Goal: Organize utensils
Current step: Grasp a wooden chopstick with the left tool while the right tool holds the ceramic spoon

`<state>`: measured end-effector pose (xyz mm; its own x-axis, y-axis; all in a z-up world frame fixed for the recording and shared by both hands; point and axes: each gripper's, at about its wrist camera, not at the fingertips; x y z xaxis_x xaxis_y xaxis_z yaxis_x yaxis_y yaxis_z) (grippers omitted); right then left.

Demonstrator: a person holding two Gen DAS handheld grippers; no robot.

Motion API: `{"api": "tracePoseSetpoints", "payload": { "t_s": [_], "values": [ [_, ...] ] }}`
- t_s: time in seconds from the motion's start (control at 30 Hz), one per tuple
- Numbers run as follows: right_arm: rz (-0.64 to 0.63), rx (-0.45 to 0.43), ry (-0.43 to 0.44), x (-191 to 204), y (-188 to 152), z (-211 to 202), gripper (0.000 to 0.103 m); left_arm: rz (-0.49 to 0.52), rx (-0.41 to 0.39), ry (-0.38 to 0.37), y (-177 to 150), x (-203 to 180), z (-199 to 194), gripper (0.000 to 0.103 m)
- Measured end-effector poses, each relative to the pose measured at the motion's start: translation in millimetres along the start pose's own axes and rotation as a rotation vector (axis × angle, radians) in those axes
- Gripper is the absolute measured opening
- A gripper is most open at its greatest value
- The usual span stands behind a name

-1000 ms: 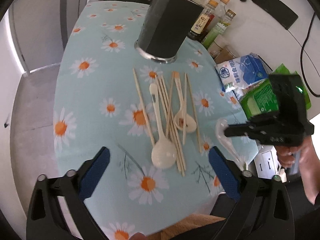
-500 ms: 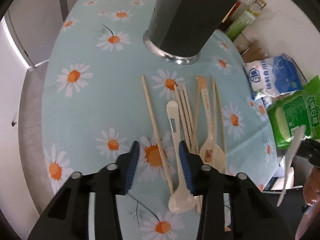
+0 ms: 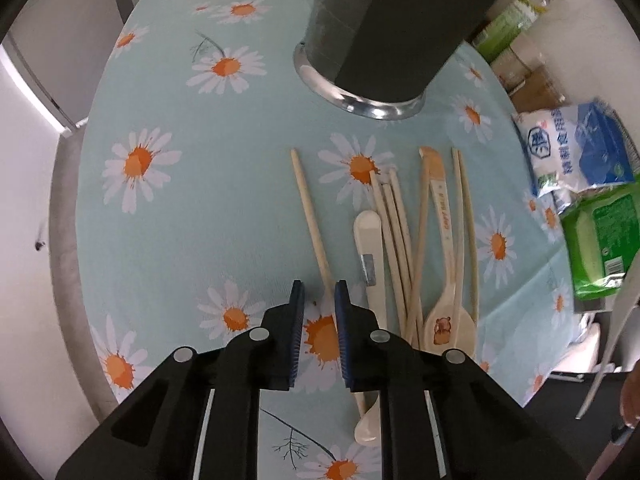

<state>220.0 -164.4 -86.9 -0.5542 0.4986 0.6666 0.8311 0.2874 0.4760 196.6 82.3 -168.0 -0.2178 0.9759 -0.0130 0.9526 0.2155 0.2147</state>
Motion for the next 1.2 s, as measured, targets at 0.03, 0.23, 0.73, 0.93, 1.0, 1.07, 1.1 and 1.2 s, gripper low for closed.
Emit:
{"api": "tracePoseSetpoints", "payload": {
  "t_s": [0.03,0.23,0.73,0.93,1.0,1.07,1.1,1.2],
  "values": [
    [0.000,-0.003,0.011,-0.3,1.8,0.9,0.004,0.012,0.003,0.019,0.7,-4.0,0.2,0.014],
    [-0.041,0.001,0.069,-2.1,15.8,3.2,0.004,-0.004,0.011,0.069,5.1,-10.3,1.9,0.006],
    [-0.124,0.019,0.168,-10.9,44.6,-3.7,0.004,-0.165,-0.018,0.023,2.7,18.7,-0.6,0.003],
    [-0.141,0.014,0.163,-6.5,46.7,-2.4,0.004,-0.205,-0.112,0.013,-0.9,25.9,-12.7,0.003],
    [-0.141,0.012,0.160,-4.3,47.8,-1.9,0.004,-0.216,-0.146,0.003,-0.5,28.5,-18.3,0.003],
    [-0.143,0.009,0.154,-2.1,48.6,-0.5,0.004,-0.224,-0.172,-0.013,1.0,30.7,-25.3,0.003],
    [-0.144,0.007,0.151,-1.3,49.8,0.3,0.004,-0.220,-0.185,-0.013,3.3,29.0,-27.6,0.003],
    [-0.148,-0.008,0.153,3.5,53.5,1.9,0.004,-0.231,-0.234,-0.038,7.4,32.9,-39.2,0.003]
  ]
}}
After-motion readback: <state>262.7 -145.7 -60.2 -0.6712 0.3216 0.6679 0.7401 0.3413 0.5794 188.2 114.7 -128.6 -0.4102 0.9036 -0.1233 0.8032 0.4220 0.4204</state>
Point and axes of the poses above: each gripper's, at about its wrist camera, not at the fingertips, and z roughly the way its jaws point, x to its left, y to its top, and after that the axes turned 10 degrees about y, right-handed
